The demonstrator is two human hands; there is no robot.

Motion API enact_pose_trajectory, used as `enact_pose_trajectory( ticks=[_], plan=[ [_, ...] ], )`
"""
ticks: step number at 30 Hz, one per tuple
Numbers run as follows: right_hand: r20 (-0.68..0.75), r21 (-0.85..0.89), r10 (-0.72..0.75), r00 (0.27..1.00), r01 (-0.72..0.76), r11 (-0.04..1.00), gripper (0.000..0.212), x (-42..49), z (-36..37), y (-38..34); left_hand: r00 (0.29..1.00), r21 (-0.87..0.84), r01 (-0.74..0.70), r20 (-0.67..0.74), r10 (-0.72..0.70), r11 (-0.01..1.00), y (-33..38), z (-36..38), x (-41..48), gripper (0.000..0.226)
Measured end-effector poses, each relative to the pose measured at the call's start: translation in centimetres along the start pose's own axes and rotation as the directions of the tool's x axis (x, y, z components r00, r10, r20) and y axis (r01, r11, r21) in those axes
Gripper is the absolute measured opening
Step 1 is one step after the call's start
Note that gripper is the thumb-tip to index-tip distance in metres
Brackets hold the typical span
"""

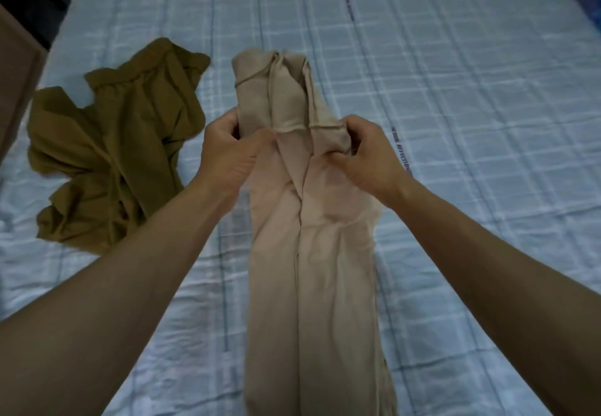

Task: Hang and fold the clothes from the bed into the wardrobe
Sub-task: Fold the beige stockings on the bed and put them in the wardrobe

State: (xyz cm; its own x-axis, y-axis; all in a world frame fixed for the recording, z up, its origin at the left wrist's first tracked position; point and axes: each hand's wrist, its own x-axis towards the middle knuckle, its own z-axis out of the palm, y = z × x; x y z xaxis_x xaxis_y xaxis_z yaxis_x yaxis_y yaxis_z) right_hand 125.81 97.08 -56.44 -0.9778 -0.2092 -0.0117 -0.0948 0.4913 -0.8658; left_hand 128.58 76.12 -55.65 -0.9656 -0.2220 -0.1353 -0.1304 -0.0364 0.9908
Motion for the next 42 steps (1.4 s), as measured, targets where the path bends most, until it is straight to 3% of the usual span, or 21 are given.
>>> enact_pose_trajectory(
  ticks=[4, 11, 14, 16, 19, 23, 25, 27, 28, 31, 33, 35, 37, 38, 40, 42],
  plan=[
    [0.0, -0.011, -0.043, 0.999, 0.043, 0.999, 0.017, -2.8, -0.9, -0.8, 0.998, -0.05, -0.055, 0.035, 0.057, 0.997, 1.7, 0.1, -2.7, 0.048],
    [-0.084, -0.055, -0.176, 0.981, 0.171, 0.984, 0.016, -12.1, -0.1, -2.8, 0.961, 0.096, -0.271, 0.076, 0.265, 0.958, 2.1, -1.6, -12.4, 0.027],
    [-0.12, -0.088, -0.194, 0.974, 0.184, 0.979, 0.02, -17.4, 0.6, -3.6, 0.924, 0.154, -0.364, 0.18, 0.336, 0.919, 1.4, -2.9, -17.8, 0.032],
    [-0.126, -0.116, -0.216, 0.968, 0.201, 0.973, 0.018, -20.8, 1.2, -3.8, 0.894, 0.22, -0.425, 0.255, 0.369, 0.878, 0.5, -3.8, -21.3, 0.039],
    [-0.116, -0.268, -0.268, 0.956, 0.23, 0.936, 0.008, -25.2, 2.0, -2.7, 0.863, 0.286, -0.473, 0.341, 0.373, 0.833, -0.8, -4.9, -25.9, 0.032],
    [-0.003, -0.421, -0.243, 0.97, 0.219, 0.88, 0.035, -30.2, 3.3, 0.8, 0.757, 0.415, -0.643, 0.471, 0.453, 0.643, -4.9, -5.3, -29.6, 0.02],
    [0.118, -0.477, -0.214, 0.97, 0.244, 0.844, 0.042, -32.6, 4.3, 3.0, 0.706, 0.526, -0.698, 0.619, 0.345, 0.486, -8.3, -5.4, -30.9, 0.028],
    [0.231, -0.532, -0.128, 0.965, 0.236, 0.813, 0.047, -34.6, 5.4, 5.2, 0.675, 0.63, -0.717, 0.734, 0.074, 0.298, -11.8, -5.6, -32.6, 0.049],
    [0.262, -0.549, -0.076, 0.962, 0.214, 0.808, 0.051, -35.3, 5.8, 5.8, 0.667, 0.653, -0.713, 0.744, -0.041, 0.256, -13.2, -5.8, -33.4, 0.062],
    [0.274, -0.575, 0.023, 0.961, 0.145, 0.805, 0.054, -35.7, 6.3, 5.8, 0.659, 0.682, -0.692, 0.731, -0.179, 0.238, -14.5, -6.5, -34.4, 0.085],
    [0.186, -0.542, -0.005, 0.983, 0.107, 0.833, 0.038, -35.1, 6.3, 4.9, 0.645, 0.694, -0.673, 0.72, -0.256, 0.257, -13.6, -6.5, -34.0, 0.077],
    [0.066, -0.517, -0.004, 0.998, 0.038, 0.855, 0.024, -33.9, 6.2, 3.6, 0.657, 0.728, -0.587, 0.684, -0.317, 0.354, -11.8, -6.0, -32.8, 0.054],
    [0.006, -0.536, -0.023, 1.0, 0.023, 0.844, 0.025, -32.5, 6.4, 2.7, 0.759, 0.761, -0.478, 0.609, -0.23, 0.437, -10.4, -4.9, -31.4, 0.035],
    [0.0, -0.566, -0.071, 0.997, 0.058, 0.822, 0.03, -31.7, 6.7, 2.5, 0.817, 0.769, -0.474, 0.566, -0.112, 0.429, -10.1, -4.2, -30.6, 0.032],
    [0.061, -0.631, -0.214, 0.975, 0.204, 0.748, 0.039, -30.4, 7.7, 2.9, 0.864, 0.809, -0.495, 0.495, 0.085, 0.316, -10.6, -3.1, -29.2, 0.038],
    [0.193, -0.643, -0.189, 0.963, 0.269, 0.717, 0.054, -29.8, 8.7, 4.3, 0.864, 0.841, -0.503, 0.498, 0.077, 0.201, -12.0, -2.5, -27.9, 0.054]
  ],
)
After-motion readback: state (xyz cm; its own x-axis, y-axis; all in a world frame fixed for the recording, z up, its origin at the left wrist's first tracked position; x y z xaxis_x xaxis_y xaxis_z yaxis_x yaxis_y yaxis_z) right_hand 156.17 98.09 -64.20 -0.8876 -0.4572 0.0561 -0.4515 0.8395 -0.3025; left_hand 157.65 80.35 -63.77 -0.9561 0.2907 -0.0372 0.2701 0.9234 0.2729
